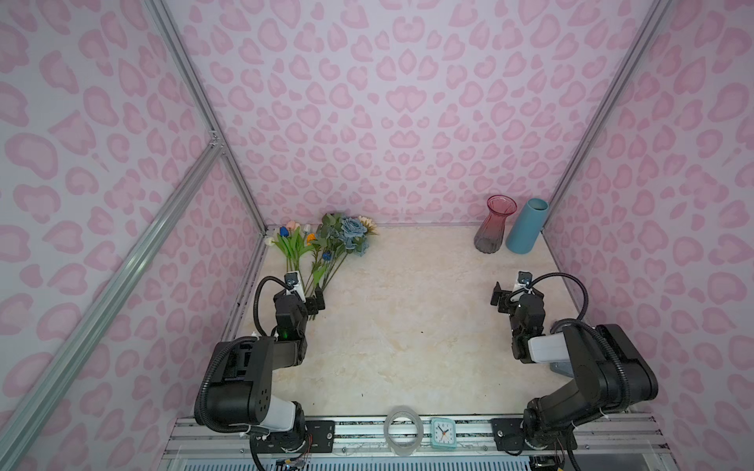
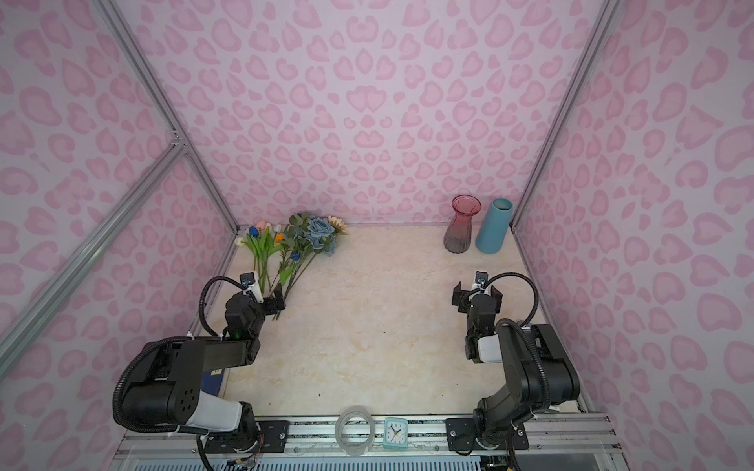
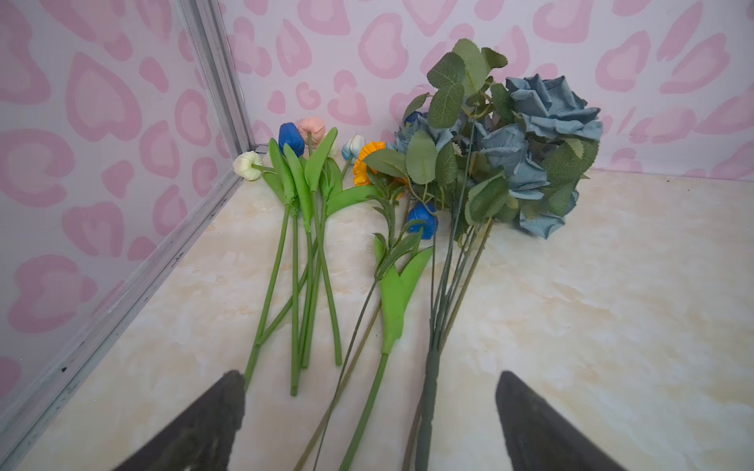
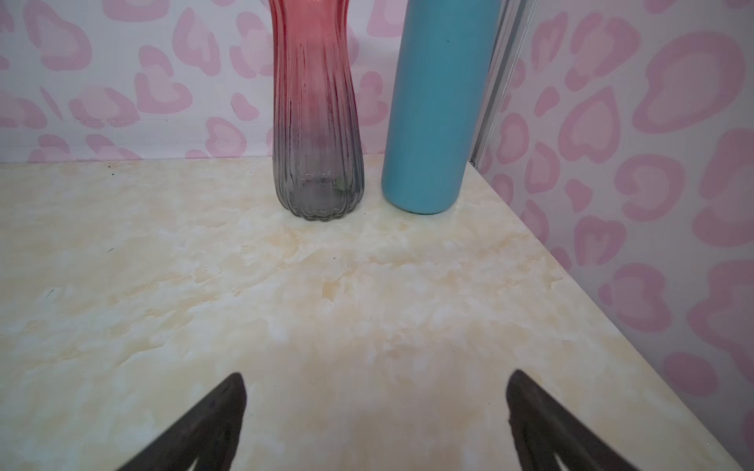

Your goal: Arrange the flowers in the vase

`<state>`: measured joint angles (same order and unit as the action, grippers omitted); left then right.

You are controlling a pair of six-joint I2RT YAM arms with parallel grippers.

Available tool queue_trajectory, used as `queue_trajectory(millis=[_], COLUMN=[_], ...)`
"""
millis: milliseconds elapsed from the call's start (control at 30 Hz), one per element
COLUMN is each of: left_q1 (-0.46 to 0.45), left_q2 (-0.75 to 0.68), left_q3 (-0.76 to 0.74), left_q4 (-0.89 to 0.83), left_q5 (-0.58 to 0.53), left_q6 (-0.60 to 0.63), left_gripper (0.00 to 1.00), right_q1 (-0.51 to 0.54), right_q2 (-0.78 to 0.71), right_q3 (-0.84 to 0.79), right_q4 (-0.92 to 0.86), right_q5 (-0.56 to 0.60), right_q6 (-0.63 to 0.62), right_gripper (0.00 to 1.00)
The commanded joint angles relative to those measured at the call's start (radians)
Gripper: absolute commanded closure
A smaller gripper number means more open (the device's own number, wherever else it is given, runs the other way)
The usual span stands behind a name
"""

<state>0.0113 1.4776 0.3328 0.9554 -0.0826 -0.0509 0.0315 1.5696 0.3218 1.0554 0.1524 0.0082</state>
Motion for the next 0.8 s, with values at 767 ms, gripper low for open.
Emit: queue_trajectory(millis=[767], left_q1=[0.008], left_q2=[-0.002], left_q3=[0.005], left_q4=[0.014], left_q5=[0.013], left_q6=[-0.004], left_gripper=[0.03], right_q1=[-0.009], right_q2=[0.000], right_q3=[0.005], right_q4=[-0.004], right_q5=[-0.026], right_q6=[0.013], right_gripper=[0.01])
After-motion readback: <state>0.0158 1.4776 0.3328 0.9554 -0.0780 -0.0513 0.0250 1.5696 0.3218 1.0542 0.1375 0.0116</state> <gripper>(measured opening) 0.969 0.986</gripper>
